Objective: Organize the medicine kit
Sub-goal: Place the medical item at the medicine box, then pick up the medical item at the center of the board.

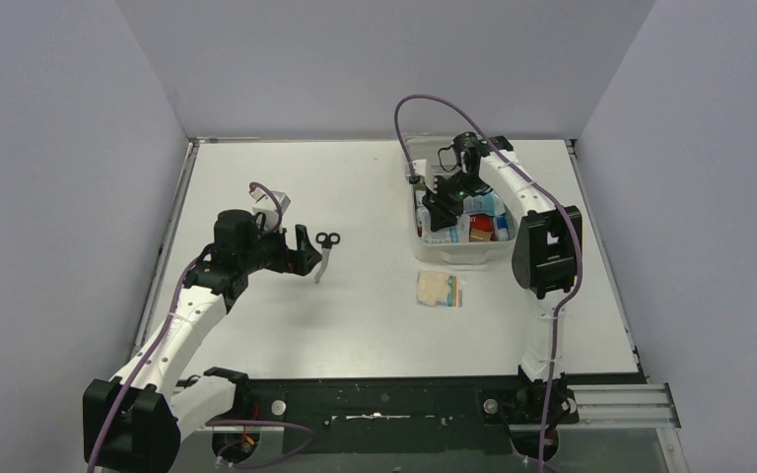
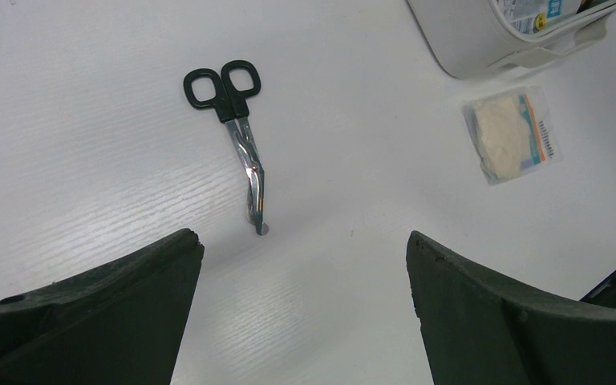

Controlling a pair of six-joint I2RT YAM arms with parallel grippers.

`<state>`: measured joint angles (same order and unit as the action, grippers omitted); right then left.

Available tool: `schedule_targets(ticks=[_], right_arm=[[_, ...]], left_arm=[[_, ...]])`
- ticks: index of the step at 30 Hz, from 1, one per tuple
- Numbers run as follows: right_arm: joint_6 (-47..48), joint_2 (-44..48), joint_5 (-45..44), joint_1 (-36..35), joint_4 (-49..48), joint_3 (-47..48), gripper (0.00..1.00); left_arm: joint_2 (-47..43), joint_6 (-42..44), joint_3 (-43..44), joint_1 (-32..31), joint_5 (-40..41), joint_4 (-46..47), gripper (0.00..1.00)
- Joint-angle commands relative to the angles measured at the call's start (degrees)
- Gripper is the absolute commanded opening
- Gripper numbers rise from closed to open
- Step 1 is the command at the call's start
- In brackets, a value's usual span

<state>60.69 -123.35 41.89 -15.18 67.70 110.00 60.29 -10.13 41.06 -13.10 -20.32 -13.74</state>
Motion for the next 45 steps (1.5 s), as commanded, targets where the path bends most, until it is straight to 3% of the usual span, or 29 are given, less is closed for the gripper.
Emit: schedule_targets(ticks=[1,9,15,23,29,35,39,45], right_arm=[[-0.11,-0.27,0.86,0.01,-1.75,3.49,0.51],[-4.39,5.54,-0.92,0.00,-11.24,-0.79,0.78],[-14.79,13.18,-3.79,0.19,-23.13,-8.86,0.79],[-45.94,24.12,-19.04,-0.24,-39.36,-17.01,0.77],[-61.88,33.14,-27.03,-1.77,-44.02,-26.43,0.57],[-65.03,33.55,-33.71,-4.59,-46.34,-32.99,0.26],[-67.32,30.62,-35.05,-4.67,-45.11,-33.76,0.18],[-69.35,24.81,-35.08,-4.77,-42.74,-33.27,0.16]], left_arm=[[-0.86,0.73,1.07,-0.17,-0.08,0.38,0.97],[-0.24,0.81,1.30,-0.17,0.09,0.18,0.97],[-1.40,0.21,0.74,-0.28,0.86,0.91,0.97],[-0.29,-0.23,1.72,-0.21,4.93,-1.27,0.97],[-0.17,-0.77,1.62,-0.26,4.16,-1.13,0.97],[-0.49,-0.77,1.47,-0.35,2.94,-0.98,0.97],[-0.61,-0.72,1.40,-0.39,2.85,-0.95,0.97],[-0.12,-0.68,1.83,-0.34,2.65,-1.48,0.97]])
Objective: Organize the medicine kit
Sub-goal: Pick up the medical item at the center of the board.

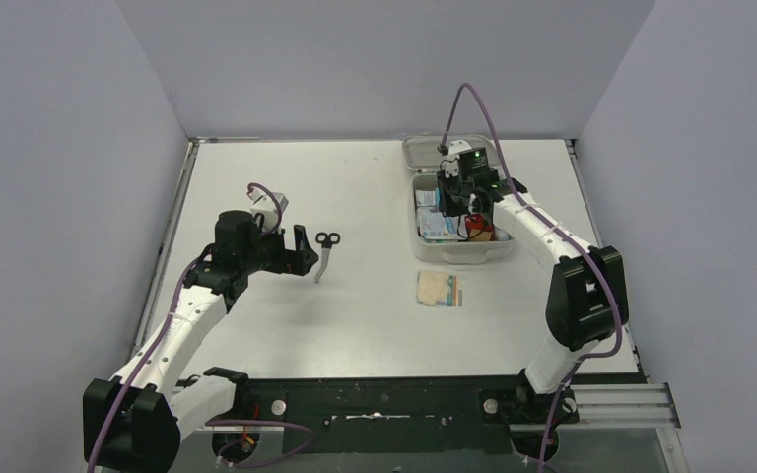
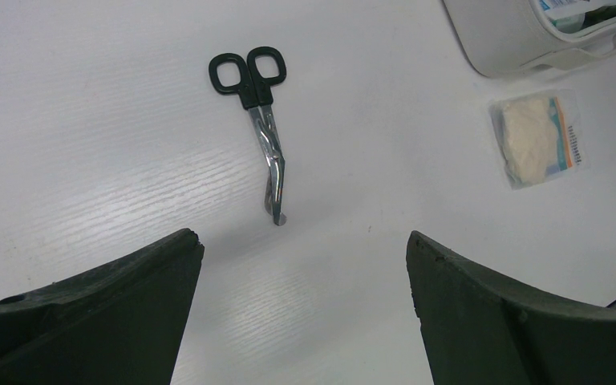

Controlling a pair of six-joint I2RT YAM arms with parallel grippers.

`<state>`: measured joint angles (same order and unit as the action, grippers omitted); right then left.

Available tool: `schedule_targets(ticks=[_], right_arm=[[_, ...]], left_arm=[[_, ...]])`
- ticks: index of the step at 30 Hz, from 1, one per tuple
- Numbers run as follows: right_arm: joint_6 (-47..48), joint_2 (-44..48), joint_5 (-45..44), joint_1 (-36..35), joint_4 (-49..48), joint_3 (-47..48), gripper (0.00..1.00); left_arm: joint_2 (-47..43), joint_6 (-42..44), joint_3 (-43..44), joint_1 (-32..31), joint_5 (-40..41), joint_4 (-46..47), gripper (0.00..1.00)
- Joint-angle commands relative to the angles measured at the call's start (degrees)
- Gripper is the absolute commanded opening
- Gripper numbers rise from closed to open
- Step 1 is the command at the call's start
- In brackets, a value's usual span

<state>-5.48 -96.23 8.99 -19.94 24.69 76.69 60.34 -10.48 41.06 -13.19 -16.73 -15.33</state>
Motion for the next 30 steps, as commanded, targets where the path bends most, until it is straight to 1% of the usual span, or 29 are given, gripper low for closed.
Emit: schedule_targets(ticks=[1,8,16,20,27,30], right_arm=[[-3.62,-3.03,-2.26,-0.14,0.43,-0.19,0.16],[-4.96,-7.52,-3.74,-0.89,0.08,-1.58,0.15],[-5.40,-9.75,-4.24,-0.90,-1.12,-2.15,0.14],[-5.27,-8.78,-5.06,-0.98,-0.82,-1.83,0.14],[-5.11,-3.63,-6.94,-1.11,4.67,1.56,0.16],[-4.78,-1.87,-5.55,-1.15,6.47,1.05,0.17]], left_arm=[[-0.30,-0.29,1.81,-0.26,-0.79,0.05,0.97],[0.02,-0.05,1.91,-0.25,-0.65,-0.26,0.97],[0.26,0.11,2.14,-0.17,-0.37,-0.58,0.97],[-0.07,0.21,2.09,-0.17,0.41,-0.92,0.97],[0.02,0.25,2.11,-0.18,0.32,-0.92,0.97],[-0.07,0.31,2.07,-0.17,0.25,-1.16,0.97]])
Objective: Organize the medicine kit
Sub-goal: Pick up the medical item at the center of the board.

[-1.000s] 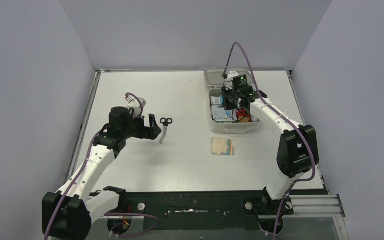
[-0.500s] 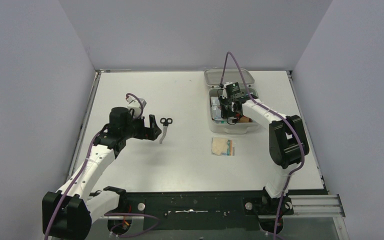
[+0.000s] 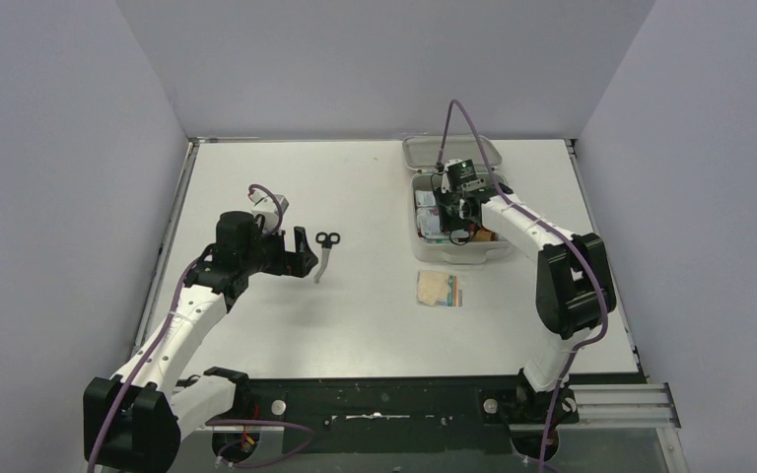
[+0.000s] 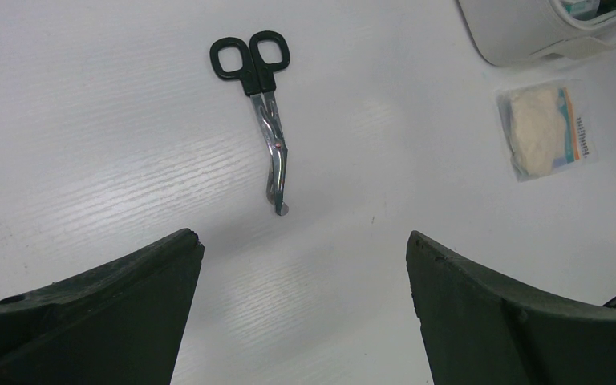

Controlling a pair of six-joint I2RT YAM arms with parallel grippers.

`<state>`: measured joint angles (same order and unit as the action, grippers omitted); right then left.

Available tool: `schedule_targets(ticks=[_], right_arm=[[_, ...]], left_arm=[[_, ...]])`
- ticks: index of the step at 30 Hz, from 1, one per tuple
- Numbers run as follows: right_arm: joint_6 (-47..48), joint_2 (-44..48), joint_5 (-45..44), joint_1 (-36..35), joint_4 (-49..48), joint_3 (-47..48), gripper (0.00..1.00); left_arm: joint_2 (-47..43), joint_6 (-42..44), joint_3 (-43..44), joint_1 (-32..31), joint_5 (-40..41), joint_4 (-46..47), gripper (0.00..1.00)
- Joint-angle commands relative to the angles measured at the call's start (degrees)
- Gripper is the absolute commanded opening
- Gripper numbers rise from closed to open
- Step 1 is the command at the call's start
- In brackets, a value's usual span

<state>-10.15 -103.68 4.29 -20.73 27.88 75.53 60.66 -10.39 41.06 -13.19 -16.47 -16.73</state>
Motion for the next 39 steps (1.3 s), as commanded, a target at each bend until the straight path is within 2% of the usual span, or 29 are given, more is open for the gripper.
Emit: schedule_targets(ticks=[1,9,20,28,39], right_arm=[[0.02,5.75,-0.51,-0.36,4.23,2.14,0.17],[0.26,6.03,3.80,-0.47,4.52,0.70,0.17],[1.68,-1.01,6.37,-1.06,5.58,2.48,0.17],[2.60,-3.70,5.08,-0.75,6.18,6.13,0.17],[2.56,-1.15,2.66,-0.57,5.71,6.56,0.18]], left_arm=[[-0.73,0.22,2.02,-0.17,0.14,0.29,0.97],[-0.99,0.20,1.90,-0.17,0.03,0.49,0.97],[-1.51,0.73,1.87,-0.20,1.08,0.12,0.97],[-1.25,0.98,2.10,-0.13,1.50,-0.39,0.97],[-1.59,1.17,2.06,0.14,2.74,-0.72,0.97]])
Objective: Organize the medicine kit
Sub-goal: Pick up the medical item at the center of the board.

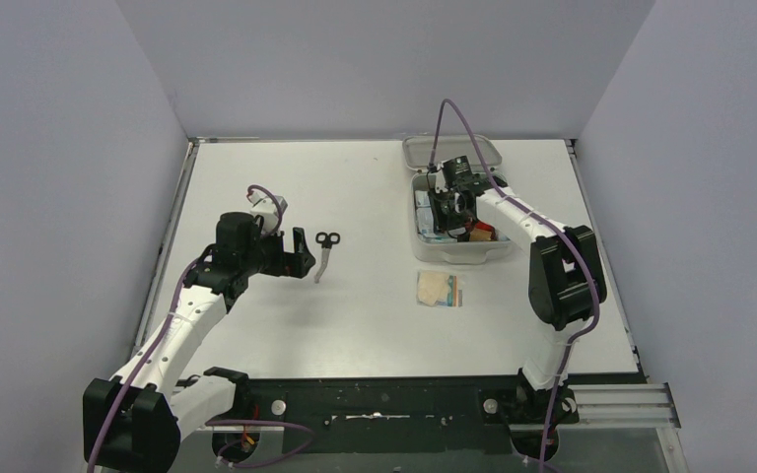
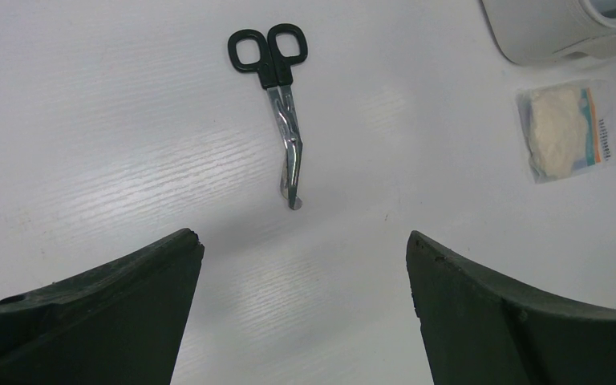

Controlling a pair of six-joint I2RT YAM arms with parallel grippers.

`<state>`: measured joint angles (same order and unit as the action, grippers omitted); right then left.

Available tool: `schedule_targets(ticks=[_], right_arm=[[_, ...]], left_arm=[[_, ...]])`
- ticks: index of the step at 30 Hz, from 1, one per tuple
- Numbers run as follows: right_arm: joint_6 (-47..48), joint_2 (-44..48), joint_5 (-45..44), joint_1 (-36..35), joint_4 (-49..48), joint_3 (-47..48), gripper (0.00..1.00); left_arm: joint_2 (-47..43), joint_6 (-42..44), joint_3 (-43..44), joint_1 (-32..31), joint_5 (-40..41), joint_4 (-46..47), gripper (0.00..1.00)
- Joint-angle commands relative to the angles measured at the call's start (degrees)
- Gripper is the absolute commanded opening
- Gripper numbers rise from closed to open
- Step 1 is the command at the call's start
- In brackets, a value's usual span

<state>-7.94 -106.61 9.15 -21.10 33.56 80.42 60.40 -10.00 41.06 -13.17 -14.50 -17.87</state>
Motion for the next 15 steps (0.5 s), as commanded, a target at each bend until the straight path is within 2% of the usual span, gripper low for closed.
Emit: schedule_targets(ticks=[1,7,9,11,15], right_arm=[[0.00,2.62,-2.51,-0.20,-0.17,1.56,0.19],[-2.02,9.98,-5.68,-0.24,-0.19,0.18,0.28],[-2.89,12.80,-6.98,-0.26,0.57,-0.41,0.34],[-4.16,16.38,-8.69,-0.50,0.71,-2.20,0.46],[-6.56,25.60,-11.06,-0.82,0.34,-7.03,0.54]], left_arm=[[-1.54,0.82,1.97,0.10,0.87,0.46,0.97],[-1.35,0.63,2.04,0.16,0.62,0.55,0.97],[-1.34,0.44,1.97,0.07,0.59,0.53,0.97],[-1.28,0.38,2.10,0.10,-0.18,0.76,0.97],[-1.85,0.59,2.05,0.06,-1.52,0.86,0.97]])
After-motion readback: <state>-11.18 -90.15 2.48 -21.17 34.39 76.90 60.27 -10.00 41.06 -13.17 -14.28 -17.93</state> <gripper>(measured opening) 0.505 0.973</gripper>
